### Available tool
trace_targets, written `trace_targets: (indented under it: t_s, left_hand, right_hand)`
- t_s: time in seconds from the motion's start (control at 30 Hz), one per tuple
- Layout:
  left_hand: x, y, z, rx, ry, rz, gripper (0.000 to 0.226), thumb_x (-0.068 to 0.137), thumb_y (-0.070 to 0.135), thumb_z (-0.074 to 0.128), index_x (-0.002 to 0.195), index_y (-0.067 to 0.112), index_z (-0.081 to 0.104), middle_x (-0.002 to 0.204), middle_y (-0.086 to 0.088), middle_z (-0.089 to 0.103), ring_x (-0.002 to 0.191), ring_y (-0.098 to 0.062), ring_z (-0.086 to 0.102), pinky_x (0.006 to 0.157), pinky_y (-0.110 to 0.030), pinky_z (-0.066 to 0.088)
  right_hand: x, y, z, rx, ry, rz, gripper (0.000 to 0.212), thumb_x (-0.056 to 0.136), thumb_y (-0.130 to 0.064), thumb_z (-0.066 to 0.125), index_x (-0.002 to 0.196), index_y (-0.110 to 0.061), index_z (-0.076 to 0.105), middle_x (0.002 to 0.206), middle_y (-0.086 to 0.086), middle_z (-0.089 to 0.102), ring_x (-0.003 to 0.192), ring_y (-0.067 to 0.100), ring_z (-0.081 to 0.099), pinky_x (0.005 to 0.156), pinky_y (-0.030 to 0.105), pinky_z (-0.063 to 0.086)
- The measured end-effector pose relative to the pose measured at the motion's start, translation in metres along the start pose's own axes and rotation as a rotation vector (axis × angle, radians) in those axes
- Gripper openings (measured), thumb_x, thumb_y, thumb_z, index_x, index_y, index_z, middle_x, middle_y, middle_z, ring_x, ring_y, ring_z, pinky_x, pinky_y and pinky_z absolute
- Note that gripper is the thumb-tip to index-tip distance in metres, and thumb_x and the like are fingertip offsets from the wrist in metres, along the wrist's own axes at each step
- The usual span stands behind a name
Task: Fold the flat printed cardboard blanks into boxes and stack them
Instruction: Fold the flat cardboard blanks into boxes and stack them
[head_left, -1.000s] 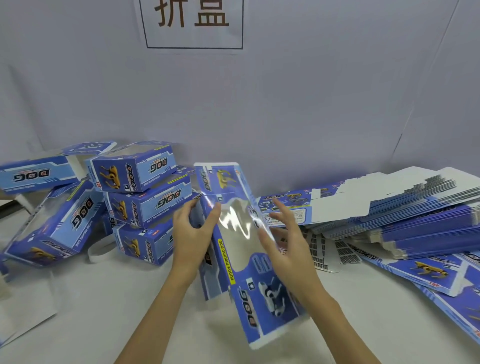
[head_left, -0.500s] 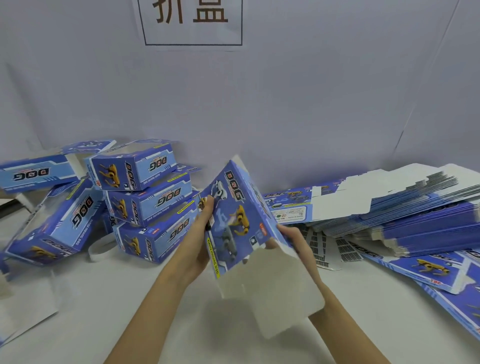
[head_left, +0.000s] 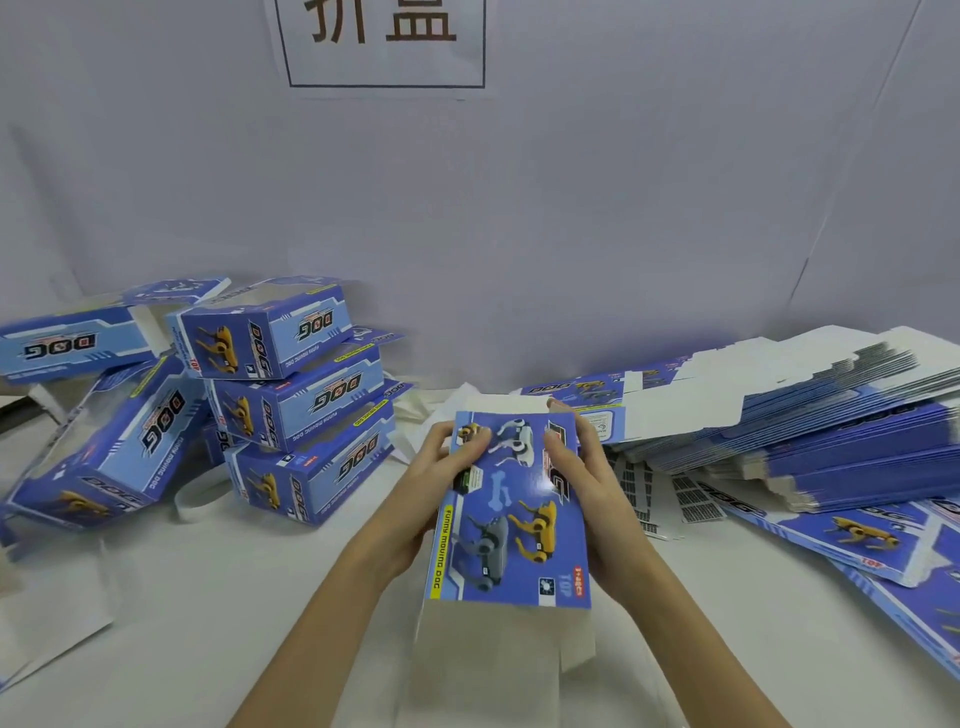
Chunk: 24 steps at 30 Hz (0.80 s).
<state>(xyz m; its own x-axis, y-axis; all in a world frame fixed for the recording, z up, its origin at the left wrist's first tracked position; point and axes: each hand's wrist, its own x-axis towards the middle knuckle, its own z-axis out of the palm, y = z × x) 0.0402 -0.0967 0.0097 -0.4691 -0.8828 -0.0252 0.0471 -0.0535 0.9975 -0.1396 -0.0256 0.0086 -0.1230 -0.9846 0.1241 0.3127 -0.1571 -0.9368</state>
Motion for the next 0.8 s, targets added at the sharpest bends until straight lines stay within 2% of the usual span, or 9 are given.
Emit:
trace_targets:
  t_s: [0.1, 0.23, 0.33, 0.5, 0.6, 0.67, 0.73, 0.8]
  left_hand:
    - [0.002, -0.005, 0.002, -0.047, -0.009, 0.059, 0.043, 0.088, 0.053, 0.075, 0.124, 0.033, 0.061, 0.124, -0.011, 0.072, 0.110, -0.031, 0.074, 0.100, -0.058, 0.055]
    - [0.005, -0.010, 0.005, -0.086, -0.024, 0.082, 0.052, 0.087, 0.038, 0.078, 0.131, 0.022, 0.054, 0.121, -0.011, 0.075, 0.107, -0.034, 0.075, 0.086, -0.046, 0.064]
    - [0.005, -0.010, 0.004, -0.110, -0.021, 0.083, 0.059, 0.083, 0.032, 0.078, 0.133, 0.015, 0.050, 0.119, -0.012, 0.076, 0.105, -0.036, 0.075, 0.082, -0.044, 0.064]
    - [0.004, -0.010, 0.003, -0.157, -0.006, 0.066, 0.060, 0.081, 0.029, 0.079, 0.133, 0.015, 0.052, 0.121, -0.014, 0.074, 0.105, -0.037, 0.075, 0.077, -0.041, 0.065]
    - [0.004, -0.009, 0.004, -0.175, 0.007, 0.064, 0.066, 0.077, 0.034, 0.084, 0.134, 0.017, 0.054, 0.123, -0.016, 0.074, 0.106, -0.039, 0.074, 0.081, -0.045, 0.065]
    - [0.000, -0.007, 0.005, -0.194, 0.010, 0.065, 0.071, 0.076, 0.036, 0.084, 0.137, 0.018, 0.053, 0.123, -0.014, 0.074, 0.107, -0.040, 0.074, 0.091, -0.056, 0.061]
    - [-0.005, -0.004, 0.007, -0.221, 0.009, 0.081, 0.067, 0.080, 0.030, 0.082, 0.139, 0.018, 0.053, 0.122, -0.015, 0.074, 0.108, -0.041, 0.073, 0.100, -0.063, 0.054]
    - [-0.006, 0.003, 0.010, -0.217, 0.028, 0.076, 0.056, 0.089, 0.018, 0.074, 0.142, 0.015, 0.054, 0.117, -0.016, 0.075, 0.105, -0.037, 0.074, 0.101, -0.058, 0.055]
  right_hand:
    - [-0.001, 0.003, -0.005, -0.031, 0.081, -0.004, 0.045, 0.093, -0.038, 0.070, 0.134, -0.024, 0.057, 0.120, 0.021, 0.074, 0.104, 0.040, 0.076, 0.085, 0.048, 0.063]
    - [-0.001, 0.004, -0.008, -0.030, 0.147, 0.020, 0.048, 0.090, -0.043, 0.070, 0.123, -0.010, 0.059, 0.110, 0.018, 0.078, 0.089, 0.029, 0.080, 0.068, 0.034, 0.066]
    - [-0.001, 0.004, -0.009, -0.025, 0.141, 0.028, 0.043, 0.093, -0.042, 0.069, 0.123, -0.011, 0.063, 0.111, 0.017, 0.078, 0.089, 0.029, 0.080, 0.066, 0.031, 0.065]
    - [0.000, 0.006, -0.007, -0.013, 0.128, 0.029, 0.035, 0.098, -0.039, 0.068, 0.123, -0.016, 0.065, 0.111, 0.016, 0.078, 0.088, 0.028, 0.080, 0.066, 0.031, 0.065]
    - [0.000, 0.005, -0.007, -0.007, 0.114, 0.034, 0.034, 0.099, -0.041, 0.066, 0.125, -0.018, 0.064, 0.112, 0.016, 0.078, 0.090, 0.028, 0.080, 0.067, 0.031, 0.065]
    - [0.000, 0.004, -0.006, -0.014, 0.103, 0.028, 0.036, 0.099, -0.044, 0.065, 0.126, -0.019, 0.063, 0.115, 0.014, 0.078, 0.095, 0.029, 0.079, 0.068, 0.031, 0.065]
    - [0.000, 0.002, -0.005, -0.034, 0.085, 0.000, 0.037, 0.098, -0.046, 0.062, 0.128, -0.025, 0.065, 0.119, 0.012, 0.077, 0.102, 0.029, 0.078, 0.069, 0.031, 0.066]
    - [-0.001, -0.001, -0.004, -0.066, 0.058, -0.047, 0.036, 0.100, -0.048, 0.056, 0.133, -0.035, 0.066, 0.122, 0.007, 0.077, 0.107, 0.027, 0.077, 0.073, 0.034, 0.067]
